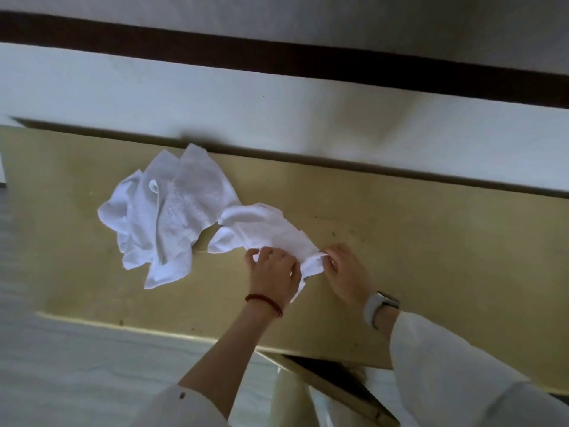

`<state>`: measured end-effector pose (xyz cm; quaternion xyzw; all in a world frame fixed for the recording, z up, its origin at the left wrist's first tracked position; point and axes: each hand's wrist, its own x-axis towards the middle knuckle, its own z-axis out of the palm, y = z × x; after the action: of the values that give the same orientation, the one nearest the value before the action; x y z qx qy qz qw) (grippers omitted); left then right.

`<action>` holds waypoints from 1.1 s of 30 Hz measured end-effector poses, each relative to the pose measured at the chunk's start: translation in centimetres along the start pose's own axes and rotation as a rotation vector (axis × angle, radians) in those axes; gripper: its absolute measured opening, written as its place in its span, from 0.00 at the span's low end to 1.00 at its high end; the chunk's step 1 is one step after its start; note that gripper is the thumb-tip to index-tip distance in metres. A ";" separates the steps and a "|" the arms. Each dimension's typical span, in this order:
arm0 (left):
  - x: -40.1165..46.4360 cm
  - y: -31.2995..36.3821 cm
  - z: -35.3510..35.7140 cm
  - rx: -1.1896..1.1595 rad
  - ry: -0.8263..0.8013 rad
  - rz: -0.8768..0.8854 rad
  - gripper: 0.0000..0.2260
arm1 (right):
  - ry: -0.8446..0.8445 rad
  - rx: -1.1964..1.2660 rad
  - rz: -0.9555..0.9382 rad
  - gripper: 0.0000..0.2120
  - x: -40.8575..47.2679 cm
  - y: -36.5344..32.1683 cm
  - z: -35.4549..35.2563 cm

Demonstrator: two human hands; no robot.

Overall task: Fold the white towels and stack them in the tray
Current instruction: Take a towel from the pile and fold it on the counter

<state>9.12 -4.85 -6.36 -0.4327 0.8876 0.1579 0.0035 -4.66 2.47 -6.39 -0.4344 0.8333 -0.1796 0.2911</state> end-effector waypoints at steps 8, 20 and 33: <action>4.3 3.0 -9.1 -0.465 0.350 -0.140 0.19 | 0.062 0.143 -0.277 0.05 3.9 -5.2 -9.2; -1.6 15.1 -21.3 -0.539 0.955 -0.427 0.10 | 0.094 0.185 -0.678 0.08 0.3 -2.6 -26.2; -2.2 23.5 -12.6 -0.406 -0.225 -0.174 0.07 | -0.302 -0.209 -0.228 0.18 -4.2 14.8 -33.0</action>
<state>-5.92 6.83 12.40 -0.4789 0.7912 0.3792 0.0290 -33.06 15.76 12.12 -0.5756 0.7399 -0.0567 0.3437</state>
